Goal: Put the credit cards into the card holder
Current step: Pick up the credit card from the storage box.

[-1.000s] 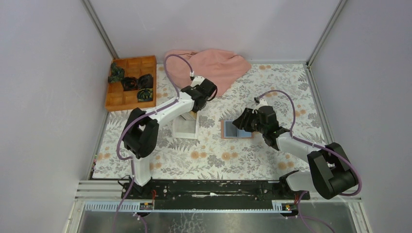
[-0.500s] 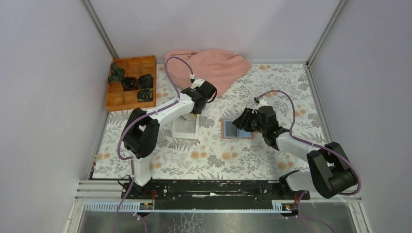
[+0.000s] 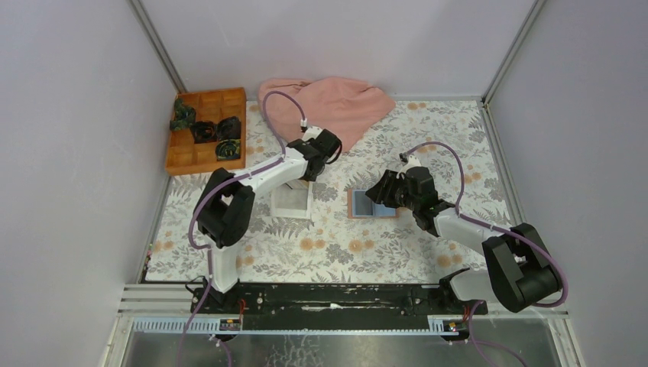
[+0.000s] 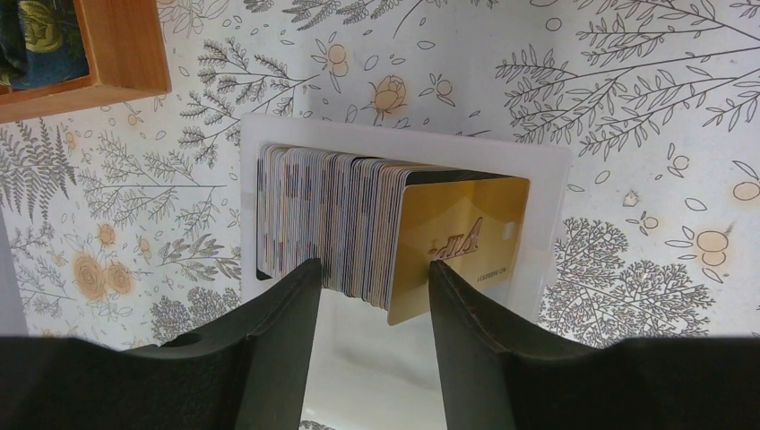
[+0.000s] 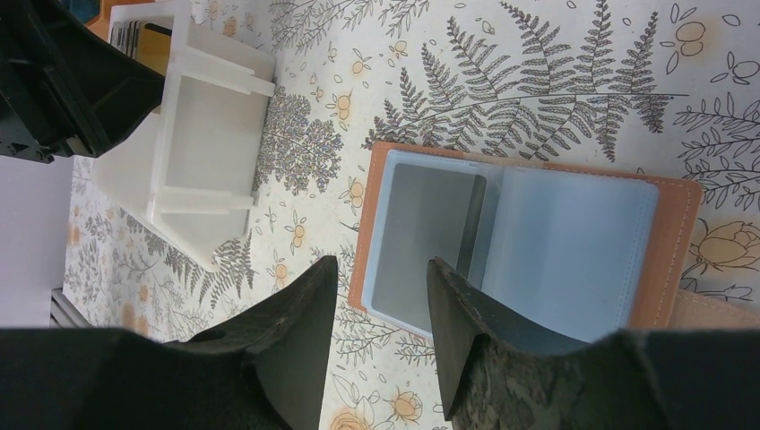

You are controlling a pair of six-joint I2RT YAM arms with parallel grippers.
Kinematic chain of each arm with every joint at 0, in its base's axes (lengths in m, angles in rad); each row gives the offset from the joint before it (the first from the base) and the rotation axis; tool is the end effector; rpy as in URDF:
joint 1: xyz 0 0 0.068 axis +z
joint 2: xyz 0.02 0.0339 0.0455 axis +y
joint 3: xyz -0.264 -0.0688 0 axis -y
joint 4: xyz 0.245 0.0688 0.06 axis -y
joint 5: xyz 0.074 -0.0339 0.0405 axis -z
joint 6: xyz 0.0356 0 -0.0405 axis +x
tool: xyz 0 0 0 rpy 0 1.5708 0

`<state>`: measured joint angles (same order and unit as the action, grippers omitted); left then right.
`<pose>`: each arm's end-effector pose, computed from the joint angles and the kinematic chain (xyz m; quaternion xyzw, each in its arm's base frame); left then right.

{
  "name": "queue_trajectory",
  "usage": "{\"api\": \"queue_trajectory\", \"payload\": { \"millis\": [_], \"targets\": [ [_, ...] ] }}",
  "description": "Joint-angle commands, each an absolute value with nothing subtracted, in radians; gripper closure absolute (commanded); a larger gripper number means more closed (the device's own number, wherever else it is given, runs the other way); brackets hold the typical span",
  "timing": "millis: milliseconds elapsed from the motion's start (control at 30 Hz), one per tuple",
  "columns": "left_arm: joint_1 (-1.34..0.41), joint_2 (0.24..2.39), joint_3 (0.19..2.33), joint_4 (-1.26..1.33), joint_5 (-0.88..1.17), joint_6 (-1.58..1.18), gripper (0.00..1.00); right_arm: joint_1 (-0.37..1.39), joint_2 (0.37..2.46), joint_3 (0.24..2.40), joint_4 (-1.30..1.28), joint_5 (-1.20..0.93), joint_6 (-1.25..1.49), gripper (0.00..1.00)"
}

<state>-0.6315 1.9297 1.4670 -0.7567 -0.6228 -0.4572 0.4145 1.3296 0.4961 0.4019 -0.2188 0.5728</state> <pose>0.3304 -0.2159 0.2084 0.0282 0.9384 0.1719 0.2986 0.2393 0.1137 0.1833 0.0075 0.8391 0.3350 0.4285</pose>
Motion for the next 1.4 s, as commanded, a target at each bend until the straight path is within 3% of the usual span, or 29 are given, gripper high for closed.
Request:
{"api": "queue_trajectory", "payload": {
  "millis": [0,233,633,900,1367],
  "targets": [
    [-0.618,1.952,1.459,-0.718,-0.612,-0.457,0.49,0.425,1.335,0.508,0.450,-0.198,0.563,0.51],
    [-0.615,1.933,1.456,-0.711,-0.609,-0.456,0.60,0.425,1.333,0.508,0.450,-0.196,0.561,0.51],
    [-0.615,1.899,1.457,-0.710,-0.606,-0.444,0.69,0.424,1.330,0.504,0.451,-0.193,0.561,0.51],
    [-0.615,1.875,1.457,-0.709,-0.611,-0.440,0.82,0.424,1.330,0.501,0.457,-0.193,0.565,0.51],
    [-0.619,1.843,1.463,-0.708,-0.618,-0.445,0.97,0.425,1.335,0.497,0.465,-0.199,0.568,0.51]
  ]
}}
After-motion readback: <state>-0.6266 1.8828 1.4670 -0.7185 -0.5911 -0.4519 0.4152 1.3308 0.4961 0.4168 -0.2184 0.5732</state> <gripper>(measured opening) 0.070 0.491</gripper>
